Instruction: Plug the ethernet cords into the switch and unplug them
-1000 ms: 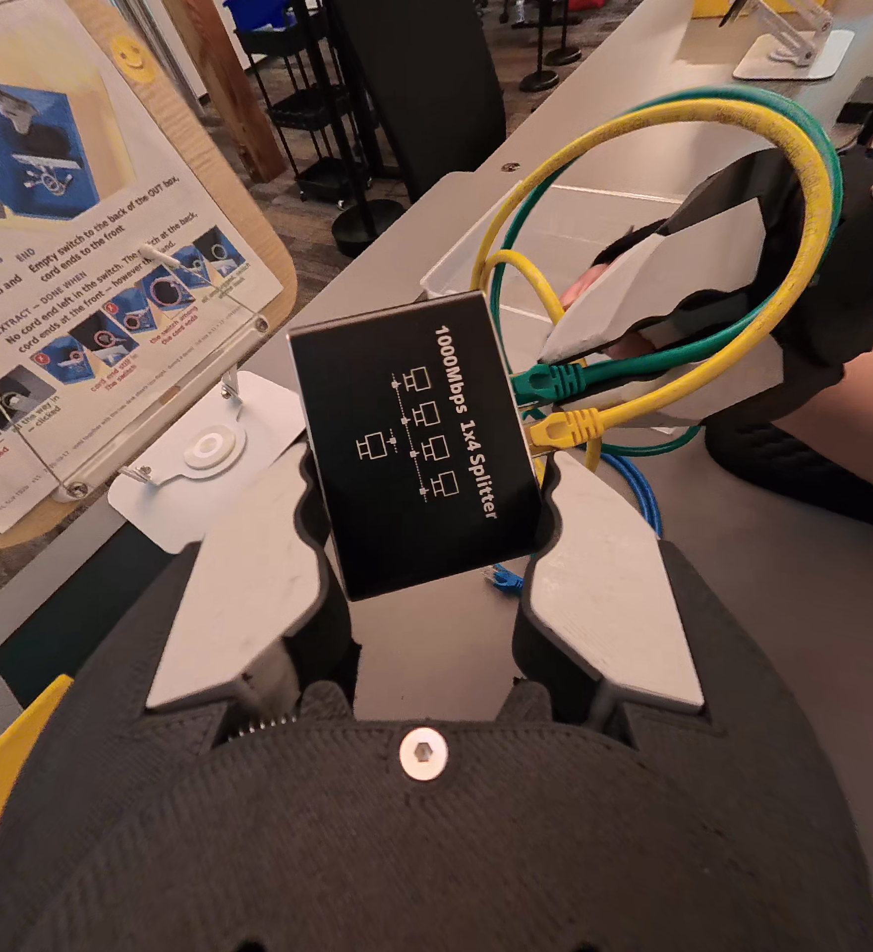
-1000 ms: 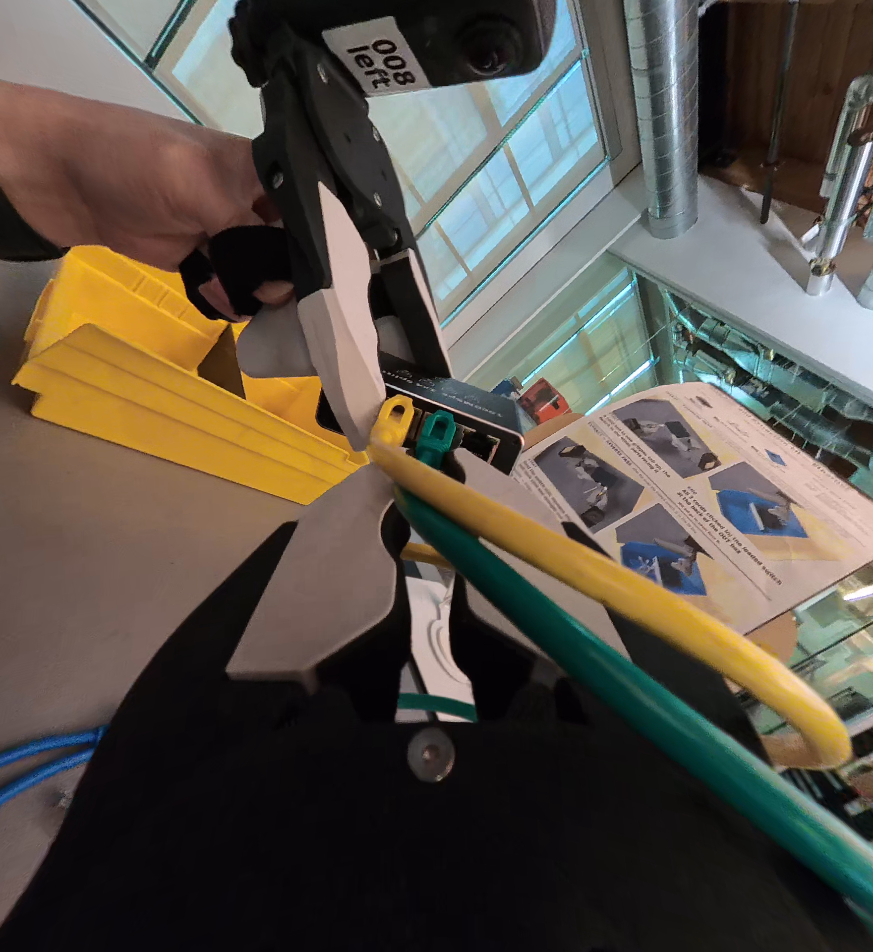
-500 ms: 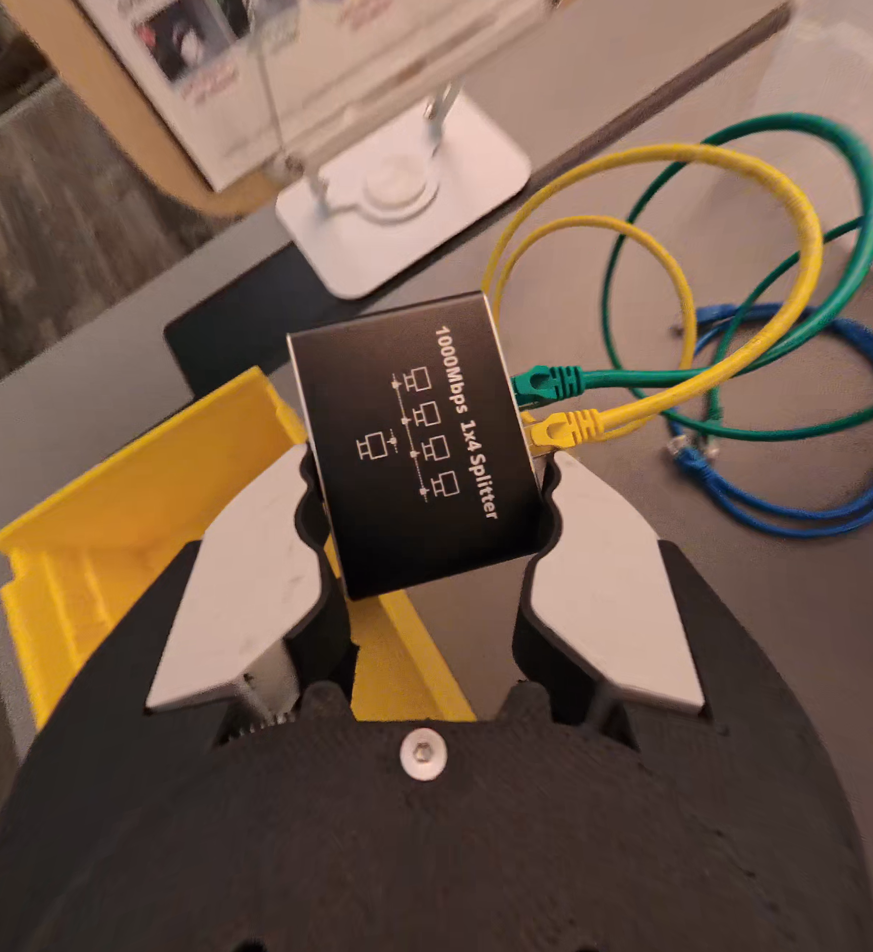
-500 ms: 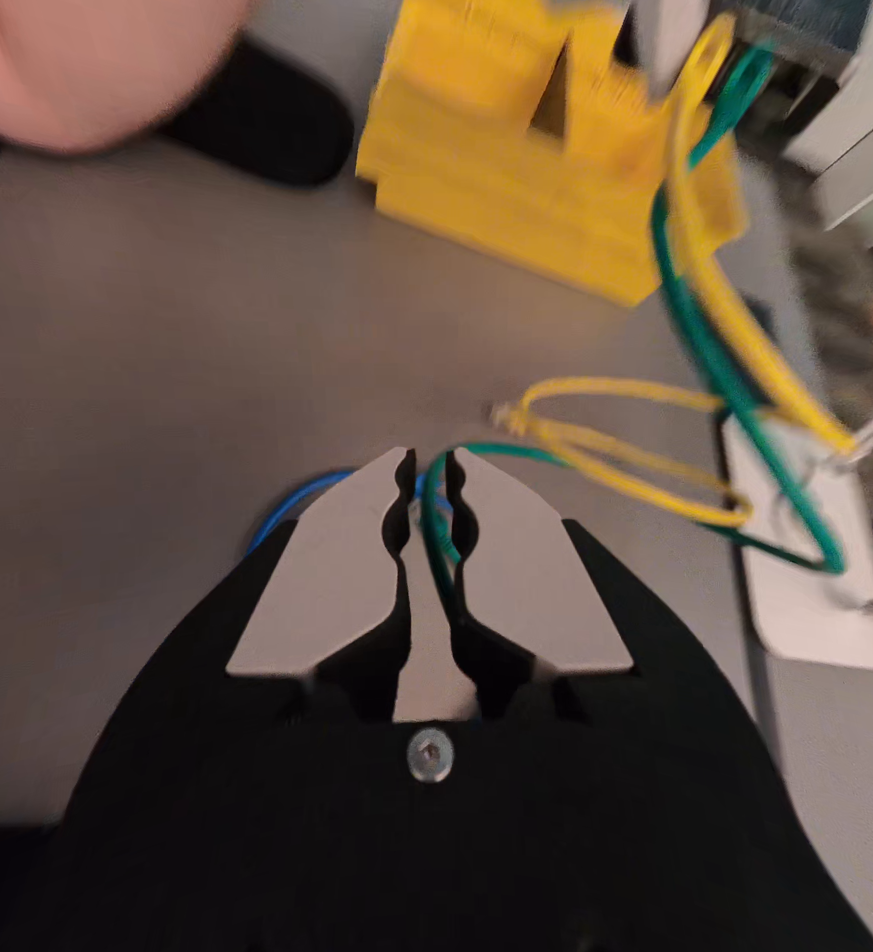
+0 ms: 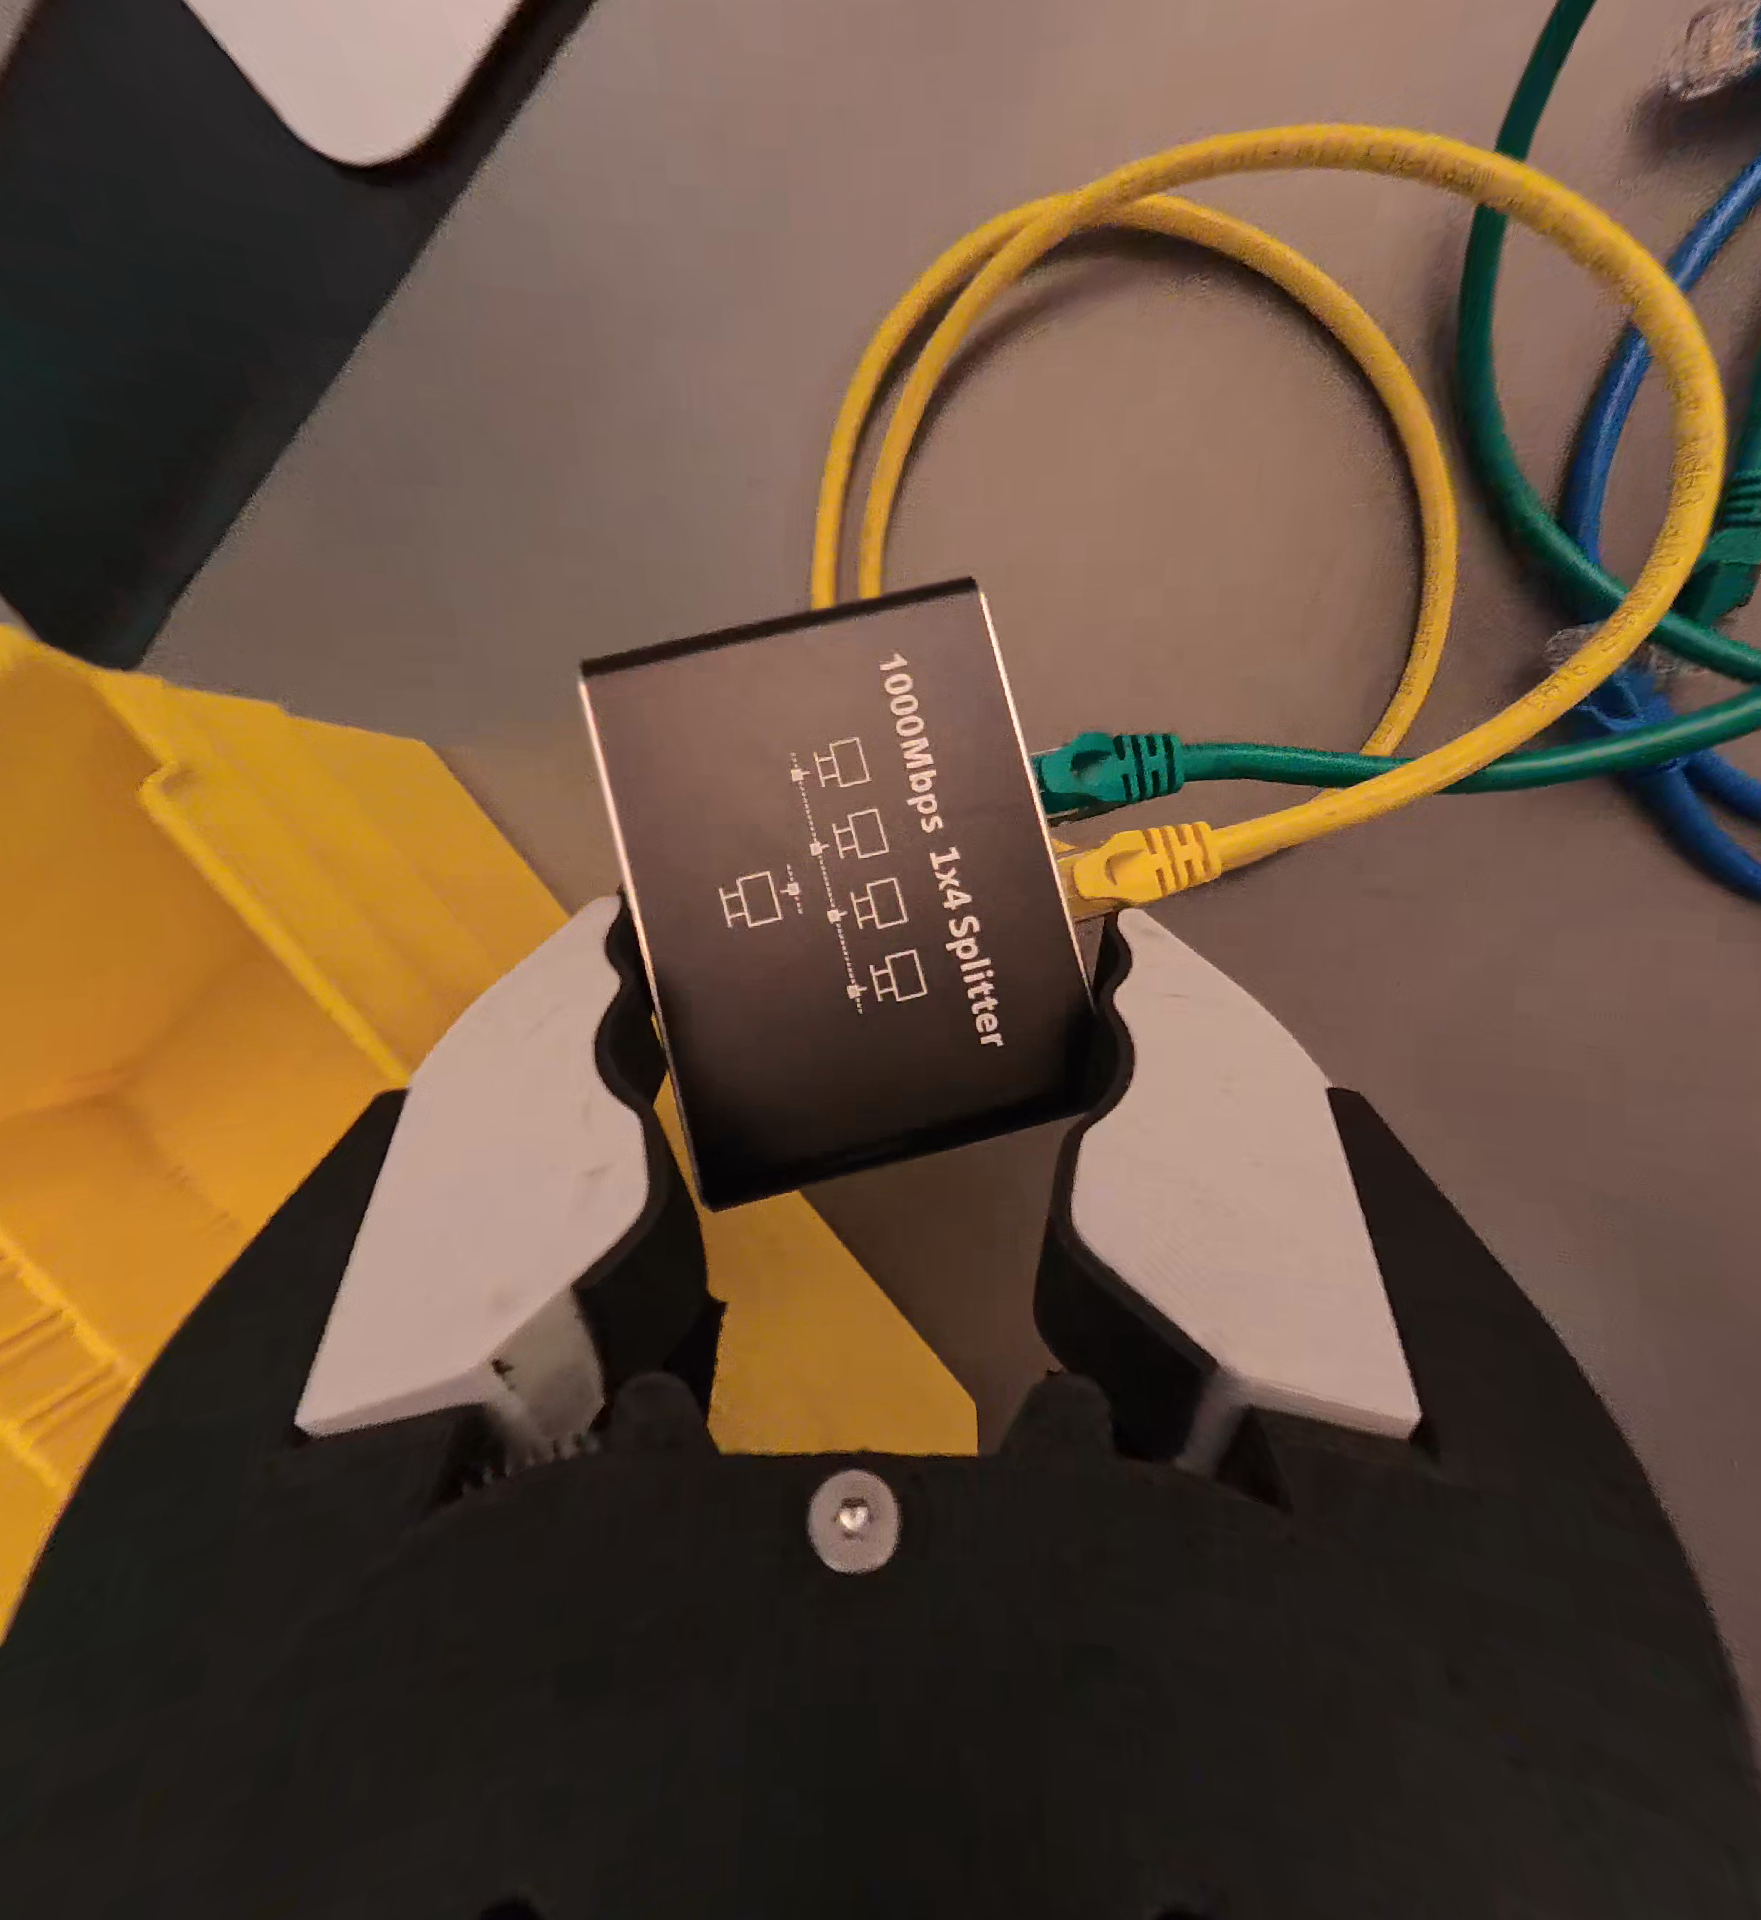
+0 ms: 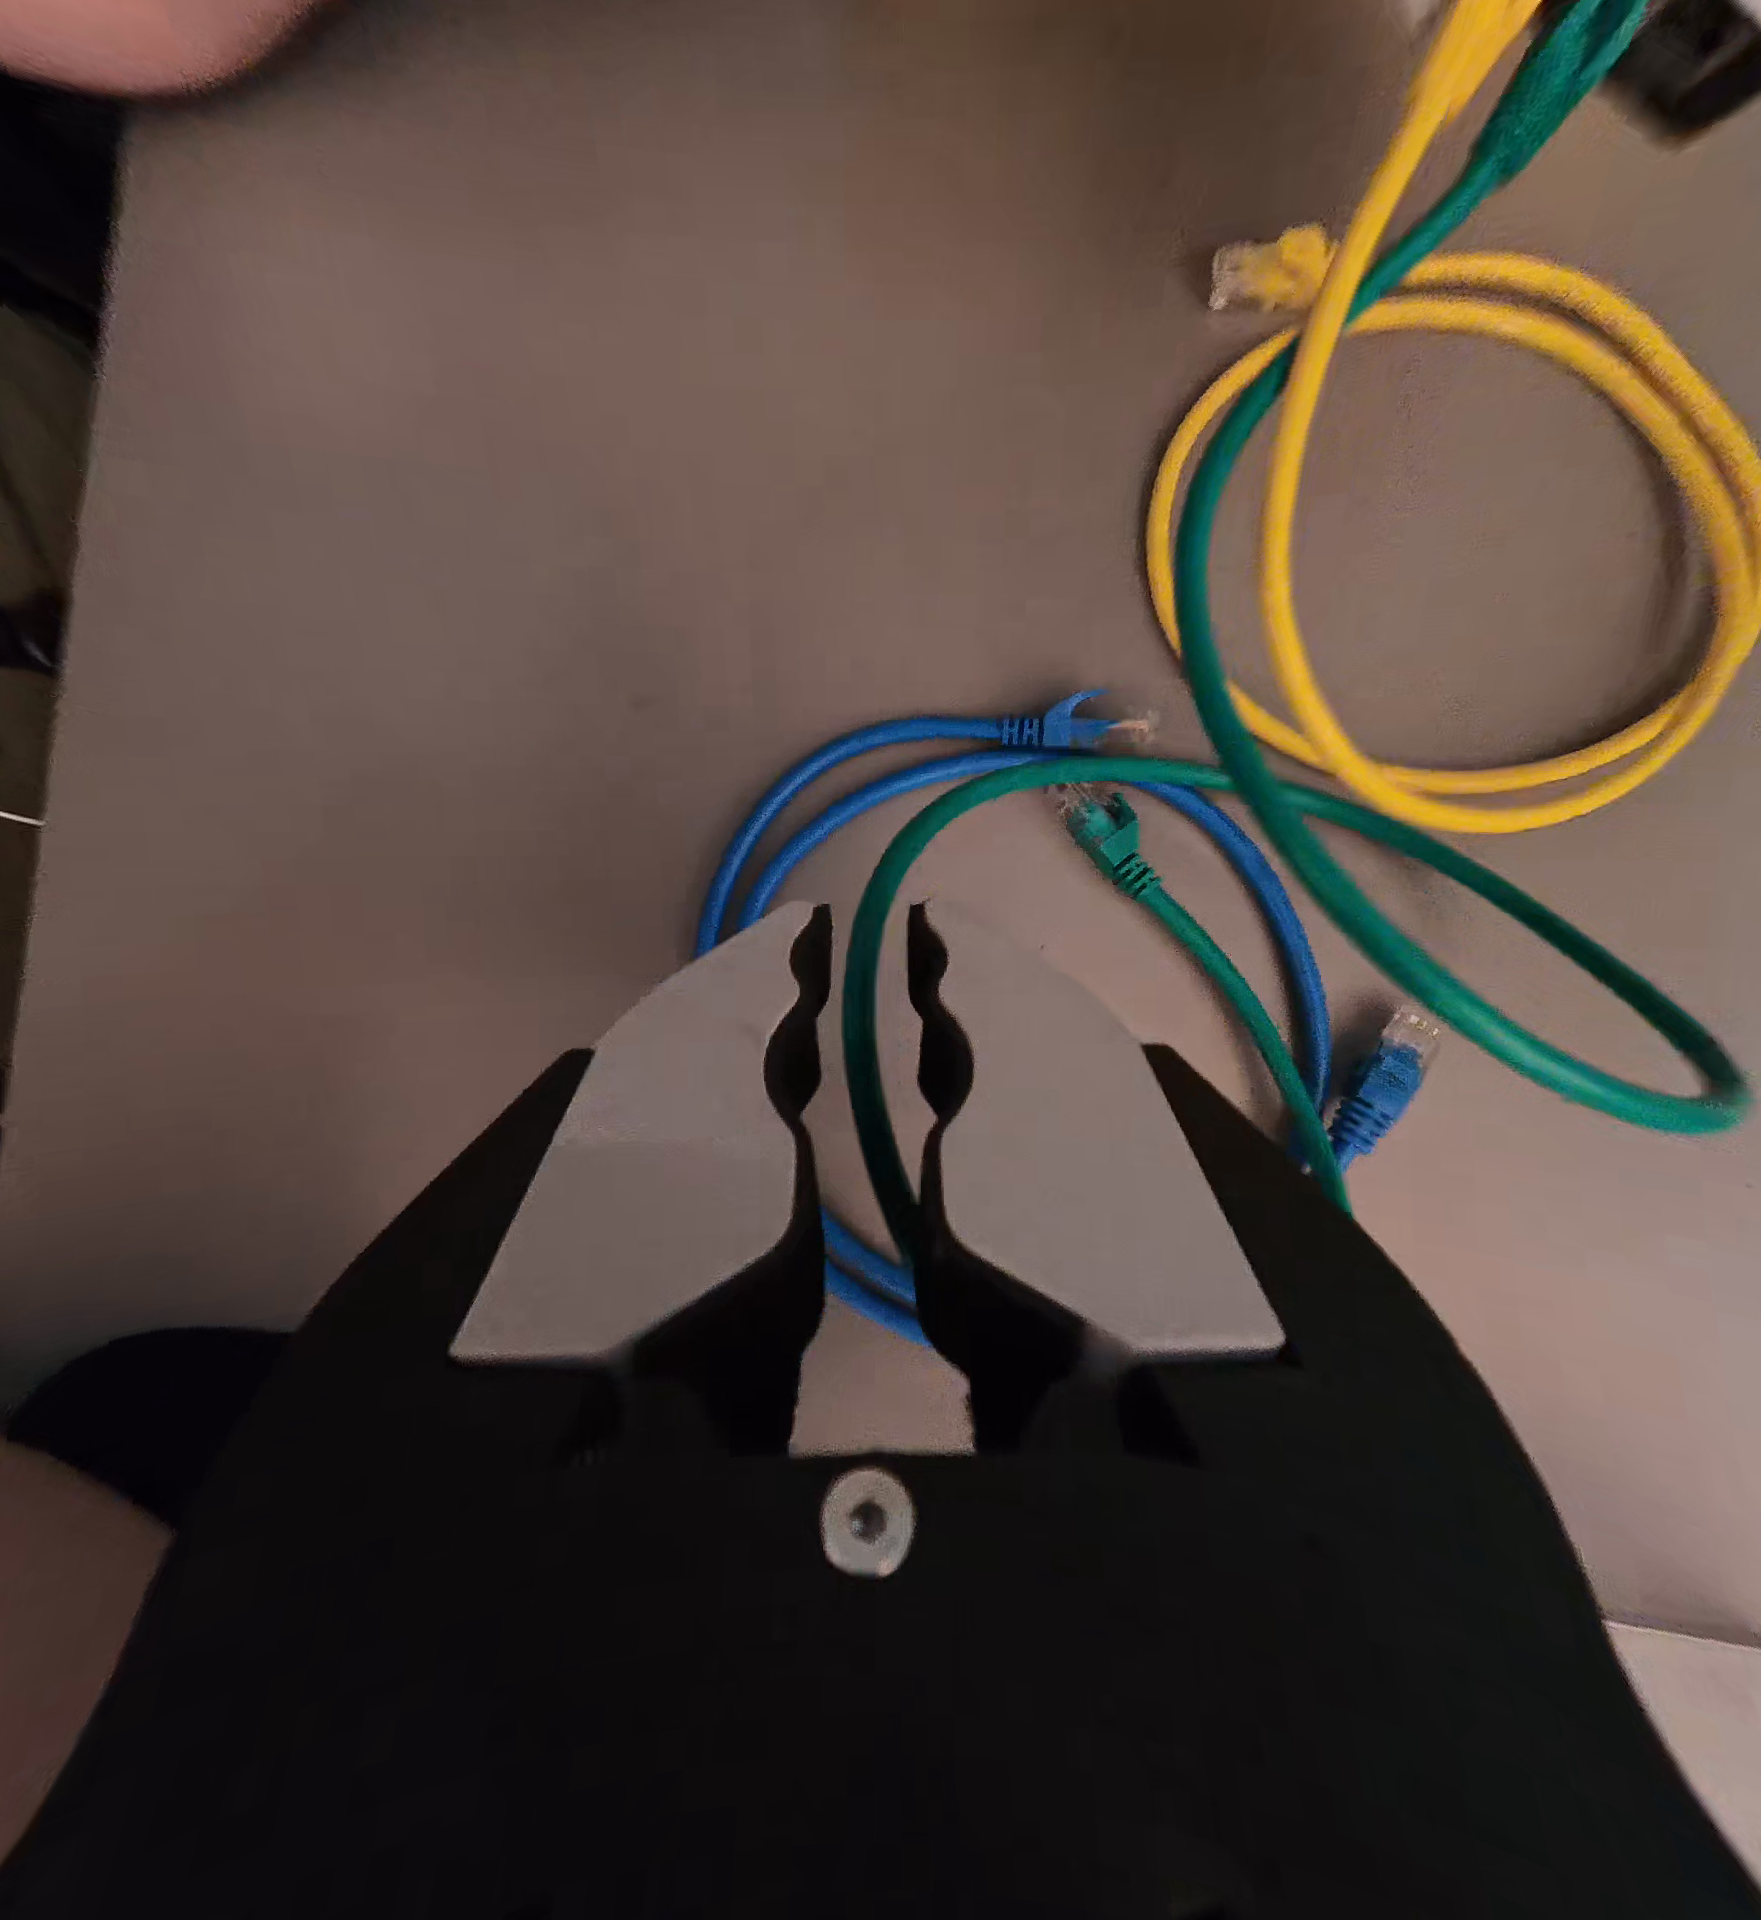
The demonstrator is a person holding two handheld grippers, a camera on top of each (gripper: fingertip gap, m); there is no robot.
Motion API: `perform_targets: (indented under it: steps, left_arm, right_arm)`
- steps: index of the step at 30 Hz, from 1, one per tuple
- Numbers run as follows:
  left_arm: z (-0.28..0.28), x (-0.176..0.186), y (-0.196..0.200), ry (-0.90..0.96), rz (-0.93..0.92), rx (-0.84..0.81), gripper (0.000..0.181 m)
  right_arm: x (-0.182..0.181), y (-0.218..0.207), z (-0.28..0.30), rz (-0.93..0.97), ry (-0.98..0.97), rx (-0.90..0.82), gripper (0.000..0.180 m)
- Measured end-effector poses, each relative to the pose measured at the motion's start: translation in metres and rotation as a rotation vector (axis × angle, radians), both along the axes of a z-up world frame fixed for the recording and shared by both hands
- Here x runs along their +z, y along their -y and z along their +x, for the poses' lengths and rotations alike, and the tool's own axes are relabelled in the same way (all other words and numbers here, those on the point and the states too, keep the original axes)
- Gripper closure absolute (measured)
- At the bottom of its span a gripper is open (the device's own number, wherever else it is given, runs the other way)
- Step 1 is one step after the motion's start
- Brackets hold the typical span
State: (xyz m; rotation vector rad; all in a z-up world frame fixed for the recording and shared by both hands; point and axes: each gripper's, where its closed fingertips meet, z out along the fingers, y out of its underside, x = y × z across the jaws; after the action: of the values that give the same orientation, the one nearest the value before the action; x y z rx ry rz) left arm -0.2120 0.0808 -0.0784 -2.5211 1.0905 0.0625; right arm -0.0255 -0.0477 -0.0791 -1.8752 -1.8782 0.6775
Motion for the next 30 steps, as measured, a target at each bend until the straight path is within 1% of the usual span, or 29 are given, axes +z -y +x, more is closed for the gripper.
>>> perform_targets:
  steps: [1, 4, 7, 9, 12, 15, 19, 22, 24, 27, 30]
  left_arm:
    - [0.003, -0.005, -0.001, -0.004, -0.010, -0.004, 0.101]
    - [0.008, -0.021, -0.001, -0.018, -0.061, -0.021, 0.101]
    - [0.003, -0.038, 0.001, -0.061, -0.123, -0.022, 0.101]
    - [-0.004, -0.049, 0.005, -0.094, -0.171, -0.017, 0.102]
    - [-0.007, -0.064, 0.011, -0.109, -0.246, -0.016, 0.102]
    - [-0.001, -0.066, 0.013, -0.060, -0.274, -0.011, 0.102]
    - [0.000, -0.068, 0.015, -0.049, -0.294, -0.006, 0.102]
    - [0.001, -0.069, 0.015, -0.067, -0.284, -0.010, 0.102]
    - [0.002, -0.071, 0.016, -0.082, -0.286, -0.004, 0.101]
    - [-0.002, -0.076, 0.018, -0.118, -0.301, 0.011, 0.098]
    - [-0.002, -0.072, 0.019, -0.114, -0.295, 0.017, 0.095]
  right_arm:
    - [0.007, 0.002, 0.002, -0.003, -0.029, 0.000, 0.165]
    - [0.022, -0.003, 0.011, 0.041, -0.071, -0.035, 0.165]
    - [0.018, -0.030, 0.027, 0.127, 0.011, -0.178, 0.165]
    - [0.010, -0.038, 0.034, 0.108, 0.053, -0.237, 0.165]
    - [0.000, -0.038, 0.037, 0.076, 0.100, -0.244, 0.164]
    - [-0.003, -0.037, 0.031, 0.083, 0.115, -0.227, 0.163]
    - [-0.006, -0.026, 0.009, 0.064, 0.114, -0.167, 0.163]
    - [-0.015, -0.008, -0.019, -0.011, 0.143, -0.132, 0.162]
    - [-0.026, -0.008, -0.036, -0.040, 0.201, -0.215, 0.162]
    - [-0.046, 0.001, -0.054, -0.195, 0.276, -0.367, 0.161]
    - [-0.060, -0.003, -0.064, -0.219, 0.288, -0.465, 0.161]
